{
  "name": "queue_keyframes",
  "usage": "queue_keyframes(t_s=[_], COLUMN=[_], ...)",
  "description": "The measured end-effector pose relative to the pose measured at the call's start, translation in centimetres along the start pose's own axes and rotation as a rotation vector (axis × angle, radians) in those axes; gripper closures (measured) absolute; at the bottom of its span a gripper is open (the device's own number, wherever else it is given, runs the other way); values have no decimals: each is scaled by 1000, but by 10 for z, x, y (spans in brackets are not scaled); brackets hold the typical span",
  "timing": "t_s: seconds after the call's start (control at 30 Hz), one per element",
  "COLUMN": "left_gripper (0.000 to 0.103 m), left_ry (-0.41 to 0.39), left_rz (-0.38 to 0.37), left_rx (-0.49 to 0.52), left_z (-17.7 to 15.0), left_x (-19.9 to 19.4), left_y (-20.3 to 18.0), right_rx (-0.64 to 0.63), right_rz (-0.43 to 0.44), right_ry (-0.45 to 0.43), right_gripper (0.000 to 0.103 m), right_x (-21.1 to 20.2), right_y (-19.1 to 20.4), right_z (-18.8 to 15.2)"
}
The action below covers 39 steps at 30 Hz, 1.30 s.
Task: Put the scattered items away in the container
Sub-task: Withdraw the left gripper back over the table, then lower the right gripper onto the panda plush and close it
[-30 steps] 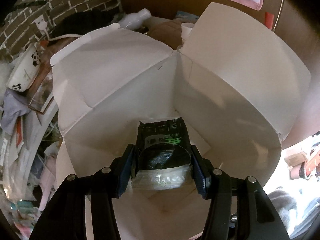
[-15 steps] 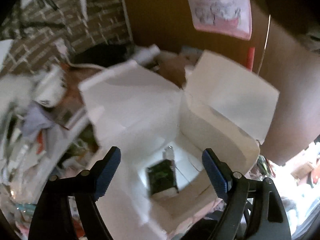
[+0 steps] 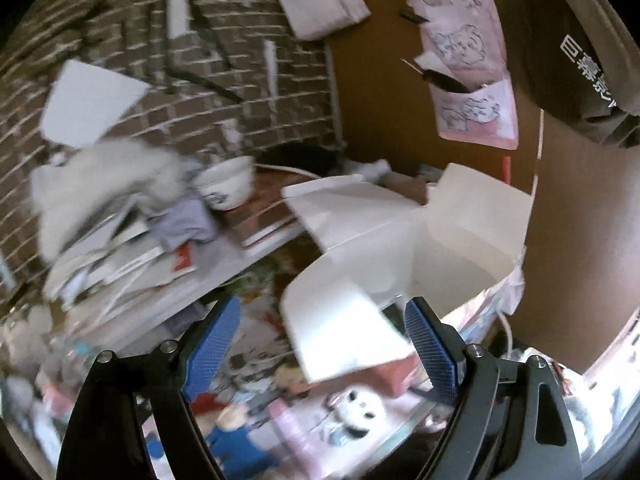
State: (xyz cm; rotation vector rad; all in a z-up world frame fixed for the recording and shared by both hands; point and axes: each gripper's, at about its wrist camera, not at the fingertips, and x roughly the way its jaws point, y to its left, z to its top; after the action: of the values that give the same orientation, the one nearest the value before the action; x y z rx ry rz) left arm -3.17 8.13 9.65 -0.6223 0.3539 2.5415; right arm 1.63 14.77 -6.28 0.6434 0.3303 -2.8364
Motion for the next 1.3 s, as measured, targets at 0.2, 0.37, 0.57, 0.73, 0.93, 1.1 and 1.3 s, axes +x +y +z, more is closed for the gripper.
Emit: queue_keyframes(t_s=[0.2, 0.37, 0.57, 0.73, 0.93, 1.1, 1.3], left_gripper=[21, 21, 21, 21, 21, 21, 21], left_ry=[-28, -35, -33, -35, -33, -12, 11], left_rz=[87, 149, 145, 124, 106, 90, 90], left_rx=[-78, -142, -202, -227, -240, -270, -294], left_z=[-50, -89, -121, -133, -141, -152, -160], left_x=[-30, -41, -44, -44, -42, -35, -30], left_y=[22, 35, 40, 42, 40, 40, 42], right_rx=[-29, 15, 61, 111, 132, 120, 154], right_rz=[-35, -44, -98, -83, -102, -122, -88], right_ry=[-22, -16, -40, -2, 20, 38, 61], right_gripper=[0, 16, 23, 38, 45, 55, 61], right_x=[8, 15, 14, 25, 34, 39, 44], right_y=[14, 13, 3, -7, -10, -6, -14], right_z=[-4, -5, -8, -8, -7, -9, -13])
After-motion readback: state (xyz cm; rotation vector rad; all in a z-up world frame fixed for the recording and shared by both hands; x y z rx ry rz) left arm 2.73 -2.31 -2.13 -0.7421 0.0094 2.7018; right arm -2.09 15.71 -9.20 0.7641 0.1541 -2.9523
